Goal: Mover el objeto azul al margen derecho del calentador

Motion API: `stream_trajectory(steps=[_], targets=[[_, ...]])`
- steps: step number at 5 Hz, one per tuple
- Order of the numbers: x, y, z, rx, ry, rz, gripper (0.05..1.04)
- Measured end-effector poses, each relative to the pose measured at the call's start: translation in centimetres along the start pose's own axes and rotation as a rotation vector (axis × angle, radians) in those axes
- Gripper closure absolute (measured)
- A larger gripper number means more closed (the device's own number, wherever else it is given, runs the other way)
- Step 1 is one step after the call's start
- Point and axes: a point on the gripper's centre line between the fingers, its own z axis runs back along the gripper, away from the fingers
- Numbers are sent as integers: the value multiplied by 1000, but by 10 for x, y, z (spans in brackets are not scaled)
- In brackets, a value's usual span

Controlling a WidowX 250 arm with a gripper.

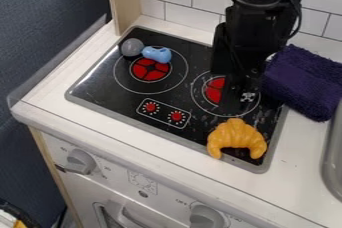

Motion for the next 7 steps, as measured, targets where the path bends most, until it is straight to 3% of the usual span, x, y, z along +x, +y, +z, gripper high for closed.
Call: stream_trajectory(steps=[1,3,4,5,7], targets=[[-1,-2,-8,-18,23,-5,82],[-27,29,-17,-1,55,43,82],[-36,49,-23,-11,103,51,82],[-41,70,-35,-41,116,18,83],[-44,105,-43,-30,106,-9,83]])
